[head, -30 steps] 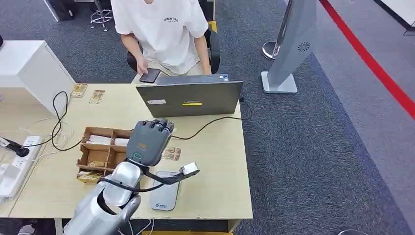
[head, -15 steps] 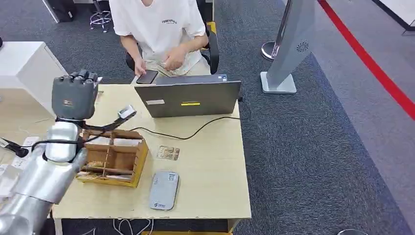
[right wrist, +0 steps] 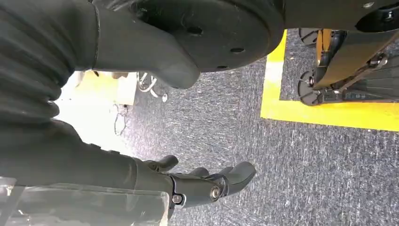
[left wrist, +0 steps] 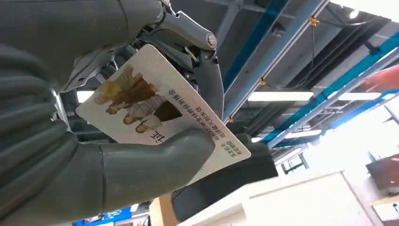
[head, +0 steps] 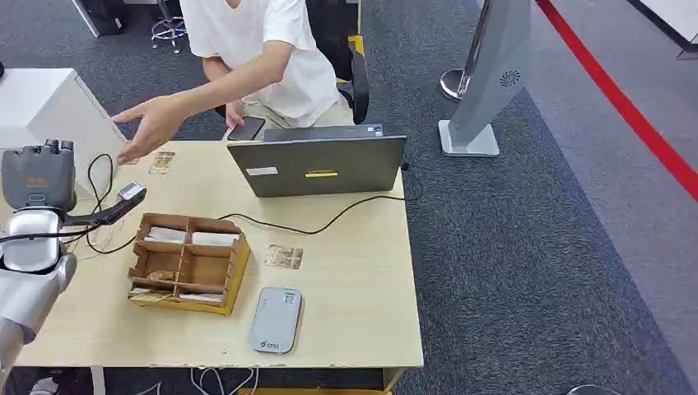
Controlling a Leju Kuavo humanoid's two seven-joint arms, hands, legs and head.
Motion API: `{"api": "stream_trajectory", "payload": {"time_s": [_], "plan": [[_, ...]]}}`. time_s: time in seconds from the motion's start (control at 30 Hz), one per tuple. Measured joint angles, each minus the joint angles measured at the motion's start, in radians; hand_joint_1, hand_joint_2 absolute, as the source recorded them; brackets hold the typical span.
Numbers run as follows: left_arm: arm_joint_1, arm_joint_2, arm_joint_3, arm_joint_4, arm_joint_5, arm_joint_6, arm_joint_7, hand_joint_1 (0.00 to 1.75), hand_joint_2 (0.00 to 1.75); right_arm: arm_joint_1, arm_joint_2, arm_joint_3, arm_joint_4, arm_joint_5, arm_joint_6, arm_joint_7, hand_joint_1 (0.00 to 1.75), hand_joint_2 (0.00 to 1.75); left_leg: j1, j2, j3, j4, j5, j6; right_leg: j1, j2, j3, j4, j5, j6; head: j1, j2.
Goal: Pass the card to the sensor for recognition and then transmit it.
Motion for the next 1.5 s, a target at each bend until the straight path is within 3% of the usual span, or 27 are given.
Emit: {"api": "stream_trajectory", "payload": {"time_s": [0.17,0.2,0.53,0.77,0.9,1.0,1.07,1.13,1.27,1.37,1.5], "plan": [[0.010,0.000,0.011,0.016,0.000,0.000,-0.010,1.75,1.75,0.000,0.000,0.000,0.000,-0.001,-0.002,-0.007,0.00,1.75,0.000,0.000,0.000,0.000,0.000,0.000,0.000,0.000,0.000,0.000,0.000,0.000,0.000,0.000],[0.011,0.000,0.015,0.019,0.000,0.001,-0.011,0.00,1.75,0.000,0.000,0.000,0.000,-0.001,-0.002,-0.007,0.00,1.75,0.000,0.000,0.000,0.000,0.000,0.000,0.000,0.000,0.000,0.000,0.000,0.000,0.000,0.000],[0.013,-0.007,0.027,0.053,0.001,0.001,-0.035,0.00,1.75,-0.001,0.000,0.008,0.000,-0.002,-0.002,-0.010,0.00,1.75,0.000,0.000,0.000,0.000,0.000,0.000,0.000,0.000,0.000,0.000,0.000,0.000,0.000,0.000],[0.036,-0.018,0.079,0.051,0.000,0.002,-0.054,0.00,1.75,-0.002,0.000,0.016,0.001,-0.008,-0.003,-0.018,0.00,1.75,0.000,0.000,0.000,0.000,0.000,0.000,0.000,0.000,0.000,0.000,0.000,0.000,0.000,0.000],[0.063,-0.034,0.113,0.018,0.015,0.002,-0.137,0.00,1.75,-0.001,0.000,0.017,0.001,-0.022,-0.007,-0.021,0.00,1.75,0.000,0.000,0.000,0.000,0.000,0.000,0.000,0.000,0.000,0.000,0.000,0.000,0.000,0.000],[0.144,-0.081,0.157,-0.100,0.051,-0.041,-0.219,0.00,1.75,-0.001,0.000,0.017,0.002,-0.048,-0.016,-0.021,0.00,1.75,-0.002,0.000,0.000,0.000,0.000,0.000,-0.002,-0.001,0.000,0.000,0.000,0.000,-0.002,0.000],[0.241,-0.114,0.170,-0.273,0.059,-0.131,-0.225,0.00,1.75,0.001,0.000,0.015,0.002,-0.071,-0.021,-0.024,0.00,1.75,-0.002,0.000,0.000,0.000,-0.001,0.000,-0.002,0.000,0.000,-0.001,0.000,0.000,-0.001,0.000],[0.317,-0.142,0.170,-0.394,0.058,-0.174,-0.219,0.00,1.75,0.003,0.000,0.014,0.002,-0.078,-0.022,-0.026,0.00,1.75,-0.001,0.001,0.000,0.000,-0.001,0.001,-0.002,0.001,0.000,-0.001,0.000,0.000,0.001,0.000],[0.375,-0.155,0.173,-0.521,0.067,-0.191,-0.212,0.00,1.75,0.008,0.000,0.014,0.002,-0.084,-0.024,-0.026,0.00,1.75,-0.002,0.000,-0.001,0.000,-0.001,0.001,-0.002,-0.001,-0.001,-0.002,0.000,0.001,0.001,0.000],[0.404,-0.164,0.174,-0.579,0.090,-0.185,-0.258,0.00,1.75,0.008,0.002,0.011,0.002,-0.104,-0.032,-0.031,0.00,1.75,-0.001,0.000,-0.001,0.000,-0.001,0.001,-0.002,-0.001,-0.001,-0.001,0.000,0.001,0.000,0.000],[0.528,-0.190,0.165,-0.739,0.067,-0.186,-0.259,0.00,1.75,0.013,0.006,-0.006,0.003,-0.128,-0.046,-0.039,0.00,1.75,-0.001,0.002,0.000,0.000,-0.001,0.001,-0.002,0.001,-0.001,-0.001,0.000,0.001,0.000,0.000]]}}
